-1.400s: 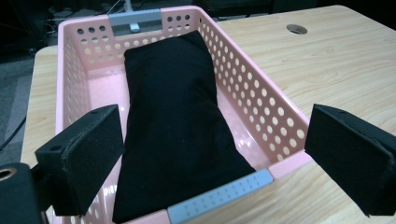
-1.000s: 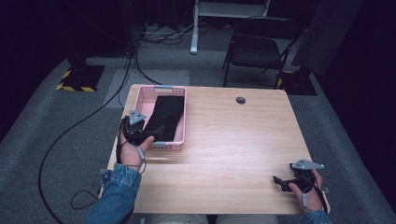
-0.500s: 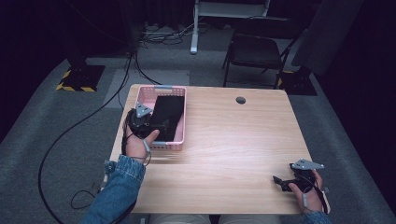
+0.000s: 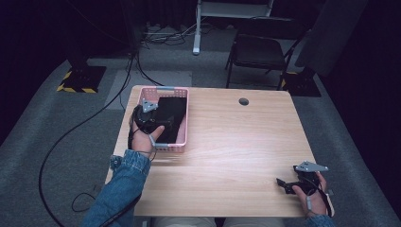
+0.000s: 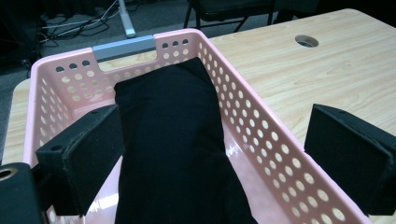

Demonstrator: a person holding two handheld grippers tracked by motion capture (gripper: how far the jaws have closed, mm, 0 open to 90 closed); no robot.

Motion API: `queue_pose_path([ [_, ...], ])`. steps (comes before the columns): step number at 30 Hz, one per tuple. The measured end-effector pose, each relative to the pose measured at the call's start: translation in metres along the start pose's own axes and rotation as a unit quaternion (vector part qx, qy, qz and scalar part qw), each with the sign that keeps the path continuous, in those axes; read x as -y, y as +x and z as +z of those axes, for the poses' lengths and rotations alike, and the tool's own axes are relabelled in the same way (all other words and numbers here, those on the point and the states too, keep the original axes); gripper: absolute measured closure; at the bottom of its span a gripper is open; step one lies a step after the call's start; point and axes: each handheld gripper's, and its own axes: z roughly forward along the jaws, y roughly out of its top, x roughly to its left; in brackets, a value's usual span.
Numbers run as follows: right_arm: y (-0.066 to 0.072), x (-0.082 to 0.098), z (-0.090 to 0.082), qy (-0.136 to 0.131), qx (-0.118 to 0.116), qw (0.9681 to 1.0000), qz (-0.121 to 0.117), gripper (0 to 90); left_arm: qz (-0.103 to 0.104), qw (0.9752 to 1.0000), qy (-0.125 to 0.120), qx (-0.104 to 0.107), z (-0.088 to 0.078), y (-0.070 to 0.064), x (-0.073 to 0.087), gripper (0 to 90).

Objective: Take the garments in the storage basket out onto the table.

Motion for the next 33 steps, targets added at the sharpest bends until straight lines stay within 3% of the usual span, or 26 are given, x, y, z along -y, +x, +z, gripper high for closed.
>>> queue_pose_path([
  [11,0.000,0.000,0.000,0.000,0.000,1.0000,0.000,0.0,-0.013,0.9997,0.020,0.006,0.030,0.012,-0.002,4.3],
  [21,0.000,0.000,0.000,0.000,0.000,1.0000,0.000,0.0,-0.008,0.9988,0.048,0.008,0.058,0.014,0.001,4.2],
  [33,0.000,0.000,0.000,0.000,0.000,1.0000,0.000,0.0,-0.004,0.9947,0.101,-0.016,0.089,0.020,0.007,3.8],
])
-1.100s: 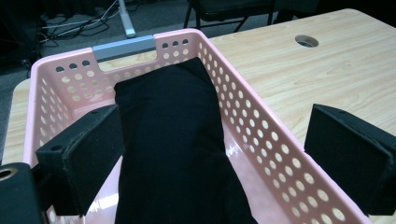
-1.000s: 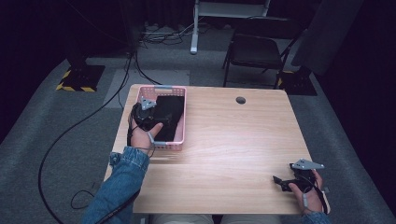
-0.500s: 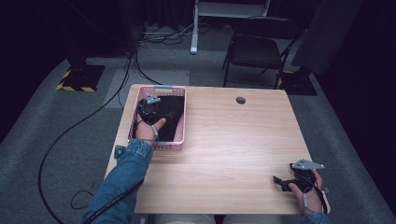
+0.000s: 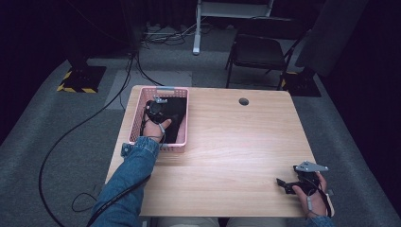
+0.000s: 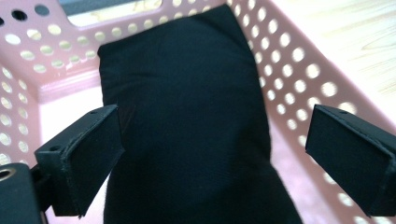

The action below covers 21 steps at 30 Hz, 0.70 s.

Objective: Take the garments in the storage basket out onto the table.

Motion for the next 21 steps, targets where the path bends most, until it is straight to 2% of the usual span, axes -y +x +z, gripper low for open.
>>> queue_pose_path([
  [6,0.000,0.000,0.000,0.000,-0.001,1.0000,-0.001,0.0,-0.005,0.9996,0.026,-0.006,0.010,0.002,0.003,3.6],
  [13,0.000,0.000,0.000,0.000,-0.001,1.0000,-0.001,0.0,-0.002,0.9987,0.051,-0.004,0.018,0.005,0.005,3.6],
  [16,0.000,0.000,0.000,0.000,-0.001,1.0000,-0.001,0.0,-0.008,0.9980,0.063,-0.003,0.023,0.005,0.007,3.6],
  [21,0.000,0.000,0.000,0.000,-0.001,1.0000,-0.001,0.0,-0.004,0.9961,0.085,-0.021,0.029,0.005,0.008,3.3],
])
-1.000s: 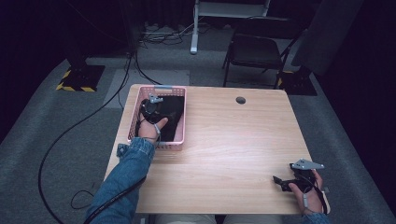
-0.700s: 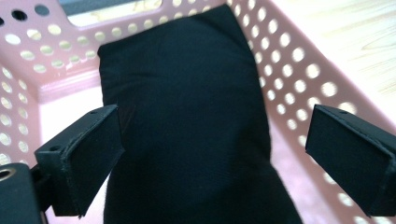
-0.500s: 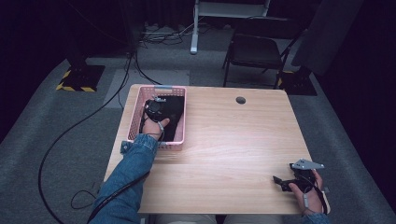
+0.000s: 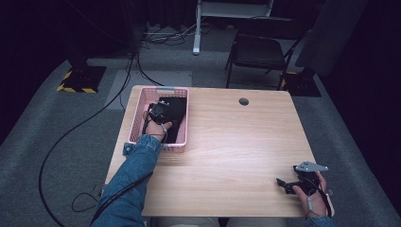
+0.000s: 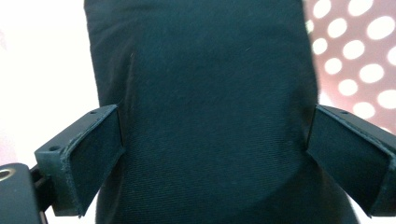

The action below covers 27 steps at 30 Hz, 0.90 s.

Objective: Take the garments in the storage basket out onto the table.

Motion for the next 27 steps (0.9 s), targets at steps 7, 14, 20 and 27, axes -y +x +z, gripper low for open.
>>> queue_pose_path([
  [7,0.000,0.000,0.000,0.000,-0.001,1.0000,-0.001,0.0,-0.001,0.9998,0.020,0.003,0.008,-0.002,0.000,1.7],
  [14,0.000,0.000,0.000,0.000,-0.002,1.0000,-0.002,0.0,-0.036,0.9984,0.035,0.026,0.014,0.003,0.002,0.0],
  [20,0.000,0.000,0.000,0.000,-0.002,1.0000,-0.002,0.0,-0.042,0.9979,0.031,0.038,0.008,0.005,0.002,12.9],
  [27,0.000,0.000,0.000,0.000,-0.002,1.0000,-0.002,0.0,-0.051,0.9972,0.009,0.053,-0.001,0.008,0.004,48.5],
])
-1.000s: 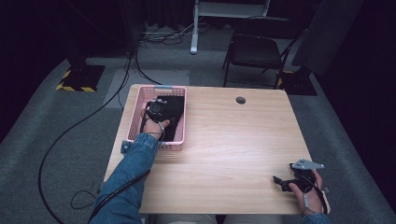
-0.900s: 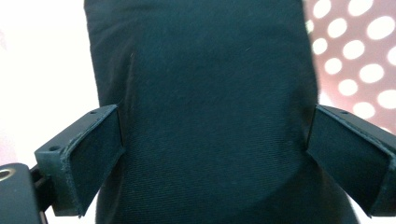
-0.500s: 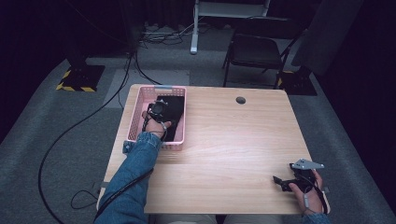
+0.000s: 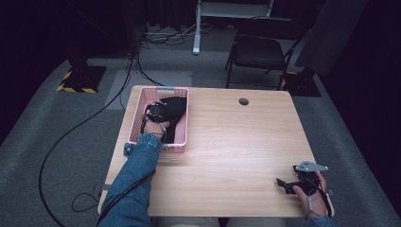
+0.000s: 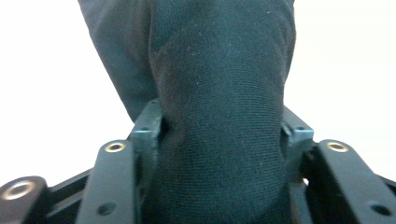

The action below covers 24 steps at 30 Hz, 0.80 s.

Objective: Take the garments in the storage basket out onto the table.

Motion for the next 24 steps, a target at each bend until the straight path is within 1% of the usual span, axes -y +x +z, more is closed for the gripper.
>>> queue_pose_path([
  [4,0.000,0.000,0.000,0.000,0.000,1.0000,0.000,0.0,0.008,0.9999,-0.002,-0.009,-0.001,-0.002,0.000,50.6],
  [12,0.000,0.000,0.000,0.000,0.000,1.0000,0.001,0.0,0.007,0.9999,-0.006,-0.007,-0.004,-0.001,-0.001,51.1],
  [13,0.000,0.000,0.000,0.000,0.000,1.0000,0.000,0.0,0.004,0.9999,-0.011,-0.007,-0.005,-0.002,-0.001,51.4],
  [19,-0.001,0.000,0.000,0.000,-0.002,1.0000,-0.002,0.0,0.003,0.9991,-0.042,-0.008,-0.014,-0.003,-0.001,51.9],
  [24,-0.001,0.000,0.000,0.000,-0.002,1.0000,-0.002,0.0,0.011,0.9973,-0.072,-0.004,-0.025,-0.008,-0.003,51.8],
])
